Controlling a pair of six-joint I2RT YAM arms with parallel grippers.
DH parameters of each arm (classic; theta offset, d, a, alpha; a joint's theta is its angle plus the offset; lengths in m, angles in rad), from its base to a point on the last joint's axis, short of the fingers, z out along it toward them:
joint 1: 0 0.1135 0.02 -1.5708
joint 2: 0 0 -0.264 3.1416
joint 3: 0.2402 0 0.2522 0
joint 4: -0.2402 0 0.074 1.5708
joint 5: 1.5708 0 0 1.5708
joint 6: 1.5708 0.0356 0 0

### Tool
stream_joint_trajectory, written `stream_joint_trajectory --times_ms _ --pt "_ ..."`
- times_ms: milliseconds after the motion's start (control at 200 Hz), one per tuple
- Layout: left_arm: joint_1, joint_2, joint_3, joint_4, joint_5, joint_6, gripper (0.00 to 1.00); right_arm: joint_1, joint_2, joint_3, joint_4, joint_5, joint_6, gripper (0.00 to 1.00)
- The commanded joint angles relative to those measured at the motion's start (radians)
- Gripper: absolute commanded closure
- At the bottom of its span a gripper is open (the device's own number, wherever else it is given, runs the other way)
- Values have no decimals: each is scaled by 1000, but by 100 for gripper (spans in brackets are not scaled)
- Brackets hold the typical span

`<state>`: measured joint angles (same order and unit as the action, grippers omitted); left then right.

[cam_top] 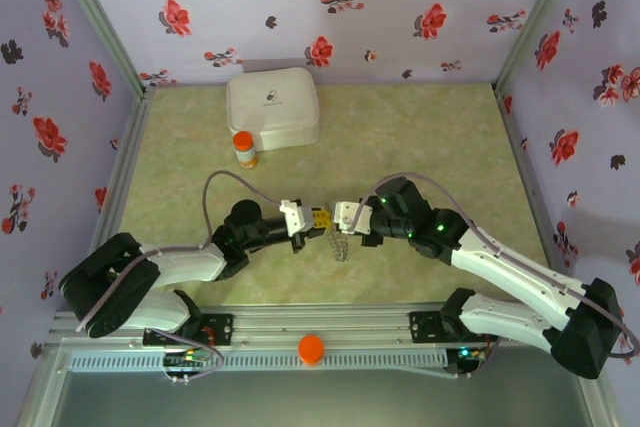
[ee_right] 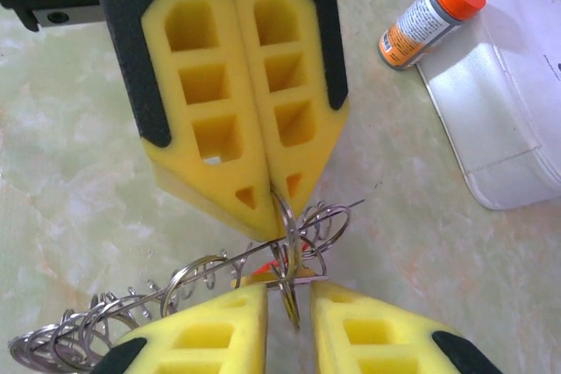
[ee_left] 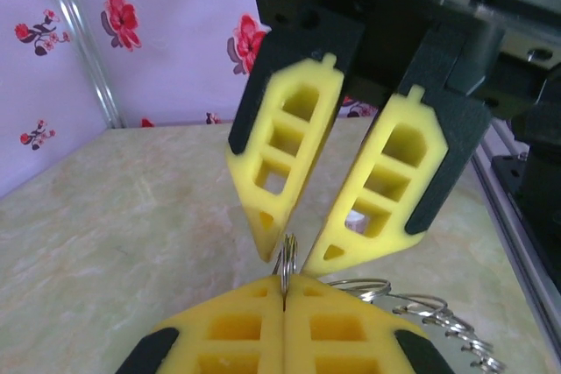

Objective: Put the keys on the keyring

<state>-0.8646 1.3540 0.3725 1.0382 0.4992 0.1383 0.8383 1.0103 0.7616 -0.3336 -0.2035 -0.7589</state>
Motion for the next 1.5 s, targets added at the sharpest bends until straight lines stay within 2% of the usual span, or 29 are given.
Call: stream_joint_trajectory --times_ms 0,255,480,730,955,1245,1330,1495 --pt "3 -6 -7 116 -1 -44 100 8 -15 -8 3 36 -24 84" --pt "1 -5 -3 126 -34 -71 100 20 -12 5 8 56 -24 96" --pt "-2 37 1 247 -162 -226 100 24 -13 -11 30 76 -42 100" --pt "-40 75 34 252 -209 -279 100 38 0 -21 77 74 -56 100" --pt "-57 110 50 250 -321 -319 100 42 8 -15 71 59 -78 100" --pt "-62 129 69 253 -287 -387 100 66 29 -44 57 127 -143 100" --pt "-62 120 71 253 -252 -388 100 66 16 -61 83 144 -149 100" --pt "-62 124 57 246 -250 -360 100 67 -53 -83 197 128 -98 100"
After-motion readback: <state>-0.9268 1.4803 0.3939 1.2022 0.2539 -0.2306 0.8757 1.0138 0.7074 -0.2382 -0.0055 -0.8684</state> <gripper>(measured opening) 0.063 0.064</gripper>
